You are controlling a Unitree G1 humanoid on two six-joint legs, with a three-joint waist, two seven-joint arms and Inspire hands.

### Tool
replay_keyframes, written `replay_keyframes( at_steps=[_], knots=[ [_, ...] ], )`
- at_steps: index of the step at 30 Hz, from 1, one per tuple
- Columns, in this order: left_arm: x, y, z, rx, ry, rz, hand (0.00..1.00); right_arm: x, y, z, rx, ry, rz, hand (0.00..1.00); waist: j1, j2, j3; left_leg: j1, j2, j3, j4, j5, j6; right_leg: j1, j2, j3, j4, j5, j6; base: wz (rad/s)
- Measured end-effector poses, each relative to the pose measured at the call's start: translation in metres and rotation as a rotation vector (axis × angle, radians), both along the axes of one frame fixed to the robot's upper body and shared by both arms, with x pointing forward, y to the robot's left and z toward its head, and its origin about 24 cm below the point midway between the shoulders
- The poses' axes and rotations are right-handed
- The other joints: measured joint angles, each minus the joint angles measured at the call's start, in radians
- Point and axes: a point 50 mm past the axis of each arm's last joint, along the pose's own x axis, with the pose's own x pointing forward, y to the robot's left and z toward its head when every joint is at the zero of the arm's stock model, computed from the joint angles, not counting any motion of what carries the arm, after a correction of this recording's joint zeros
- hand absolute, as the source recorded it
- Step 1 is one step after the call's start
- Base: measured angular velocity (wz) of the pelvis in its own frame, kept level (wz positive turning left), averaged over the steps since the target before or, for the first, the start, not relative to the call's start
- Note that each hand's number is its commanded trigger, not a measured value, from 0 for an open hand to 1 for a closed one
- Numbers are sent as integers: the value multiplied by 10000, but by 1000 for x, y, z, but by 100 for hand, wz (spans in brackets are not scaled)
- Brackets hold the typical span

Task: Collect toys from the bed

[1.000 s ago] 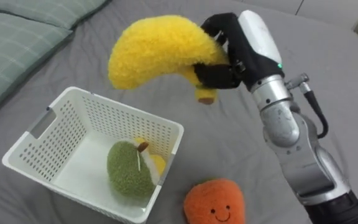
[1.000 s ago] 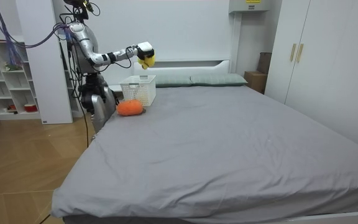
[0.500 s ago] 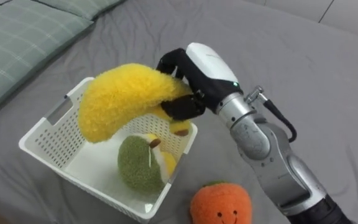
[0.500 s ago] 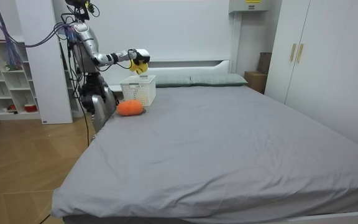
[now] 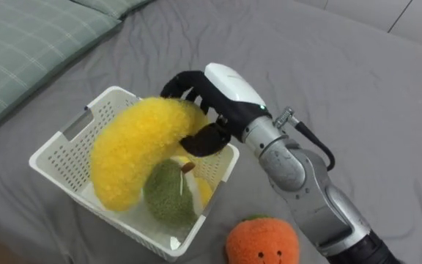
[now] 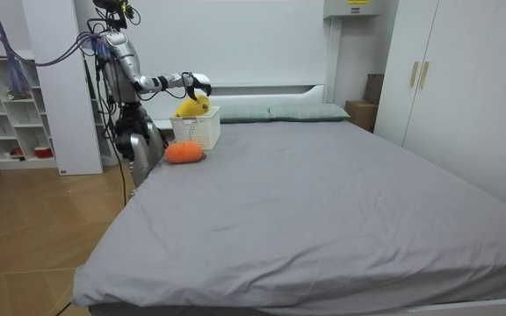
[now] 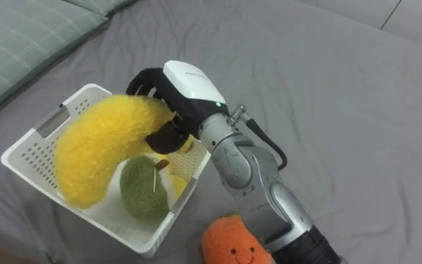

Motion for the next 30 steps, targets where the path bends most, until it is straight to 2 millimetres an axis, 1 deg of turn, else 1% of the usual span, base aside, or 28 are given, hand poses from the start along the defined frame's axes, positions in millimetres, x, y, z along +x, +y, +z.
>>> replay_keyframes(
  at_steps=[8, 13, 22, 24, 30],
  knots=[
    [1, 0, 0, 6, -17, -6, 0, 0, 0, 0, -9, 11, -4, 0, 1, 8, 4, -2, -8, -11, 29, 1, 1, 2, -9, -70, -2, 0, 0, 0],
    [0, 0, 0, 14, 2, 9, 0, 0, -1, 0, -31, 11, -13, 0, -11, 63, 33, 9, -11, -10, 52, 1, 1, 11, -11, -30, 2, 0, 0, 0],
    [-5, -3, -2, -118, 186, 72, 0, 1, -4, 0, -6, 74, -69, 0, -45, 80, 25, 20, -11, 4, 20, 2, 1, 16, -3, 52, 3, 0, 1, 0],
    [-5, -4, -3, -177, 207, 66, 0, 2, -5, 0, 22, 65, -131, 0, -59, 52, 4, 22, -13, 4, 19, 2, 1, 18, -3, 51, 4, 0, 0, 0],
    [-9, -1, -3, -476, 199, 366, 0, 4, -17, -2, 182, 17, -698, 0, -89, 22, -17, 25, -16, 5, 47, 3, 3, 21, -8, 37, 3, 0, 1, 0]
  ],
)
